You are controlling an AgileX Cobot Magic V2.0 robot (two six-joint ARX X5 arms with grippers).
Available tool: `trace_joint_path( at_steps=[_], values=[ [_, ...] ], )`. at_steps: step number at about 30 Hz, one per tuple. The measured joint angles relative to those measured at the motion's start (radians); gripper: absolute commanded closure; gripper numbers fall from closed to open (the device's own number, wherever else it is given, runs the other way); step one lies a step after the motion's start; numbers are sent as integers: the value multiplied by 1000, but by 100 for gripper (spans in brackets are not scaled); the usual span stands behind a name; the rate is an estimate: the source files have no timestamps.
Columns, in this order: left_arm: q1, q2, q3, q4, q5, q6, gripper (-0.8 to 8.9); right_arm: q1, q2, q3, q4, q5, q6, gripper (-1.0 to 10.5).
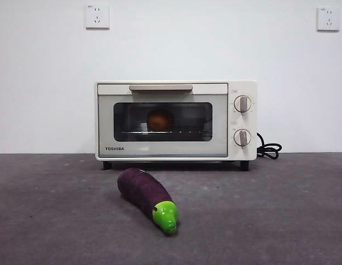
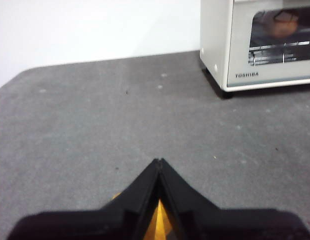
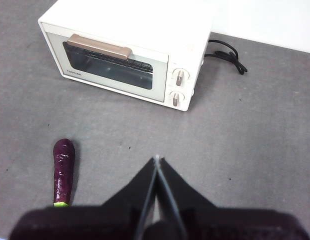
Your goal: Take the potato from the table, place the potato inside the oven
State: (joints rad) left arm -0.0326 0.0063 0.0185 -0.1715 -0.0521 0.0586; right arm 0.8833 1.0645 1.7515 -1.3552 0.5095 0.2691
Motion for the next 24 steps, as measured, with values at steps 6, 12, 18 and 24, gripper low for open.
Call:
trace_joint_path(
  at_steps=[6, 12, 18, 24],
  values=[
    [2, 0, 0, 0, 6, 0, 818, 0, 0, 0, 0, 0, 0, 945],
    [19, 0, 0, 0, 6, 0, 818, 0, 0, 0, 0, 0, 0, 945],
    [19, 1, 0, 0, 6, 0, 818, 0, 0, 0, 0, 0, 0, 945],
    [19, 9, 0, 0, 6, 0, 818, 0, 0, 0, 0, 0, 0, 946]
  ],
)
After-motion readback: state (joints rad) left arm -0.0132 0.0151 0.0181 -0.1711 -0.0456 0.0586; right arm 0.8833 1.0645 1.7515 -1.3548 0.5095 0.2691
